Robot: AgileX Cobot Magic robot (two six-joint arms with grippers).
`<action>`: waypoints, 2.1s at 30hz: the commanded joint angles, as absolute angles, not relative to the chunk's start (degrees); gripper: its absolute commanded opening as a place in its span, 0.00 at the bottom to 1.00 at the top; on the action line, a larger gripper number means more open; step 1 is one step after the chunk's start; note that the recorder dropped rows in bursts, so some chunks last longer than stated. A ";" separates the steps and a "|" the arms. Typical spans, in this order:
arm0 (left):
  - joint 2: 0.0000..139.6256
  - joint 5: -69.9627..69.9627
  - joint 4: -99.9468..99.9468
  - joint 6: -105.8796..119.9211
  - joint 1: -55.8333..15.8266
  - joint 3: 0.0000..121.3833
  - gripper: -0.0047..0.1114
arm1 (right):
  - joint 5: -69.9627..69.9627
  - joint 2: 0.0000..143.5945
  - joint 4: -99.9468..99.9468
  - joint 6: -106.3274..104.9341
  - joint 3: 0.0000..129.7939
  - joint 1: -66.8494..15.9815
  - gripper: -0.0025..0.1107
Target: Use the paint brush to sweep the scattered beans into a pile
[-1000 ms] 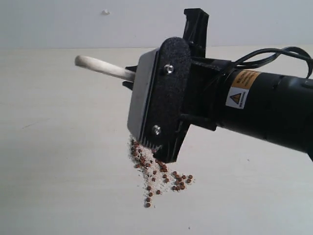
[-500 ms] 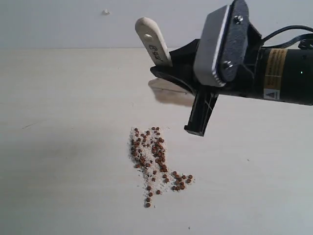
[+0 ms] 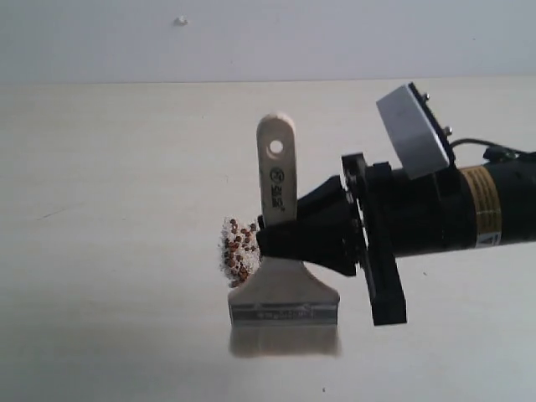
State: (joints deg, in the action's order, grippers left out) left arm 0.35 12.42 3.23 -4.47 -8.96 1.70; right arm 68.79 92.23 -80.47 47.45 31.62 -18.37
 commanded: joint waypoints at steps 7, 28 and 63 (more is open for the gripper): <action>0.00 12.29 3.71 -4.64 -9.28 1.58 0.04 | 69.96 100.19 -75.27 43.81 26.11 -18.04 0.02; 0.00 12.29 3.71 -4.64 -9.28 1.58 0.04 | 68.32 114.43 -66.68 37.83 43.17 -18.04 0.02; 0.00 12.29 3.71 -4.64 -9.28 1.58 0.04 | 69.96 109.77 -99.95 46.13 43.83 -17.83 0.02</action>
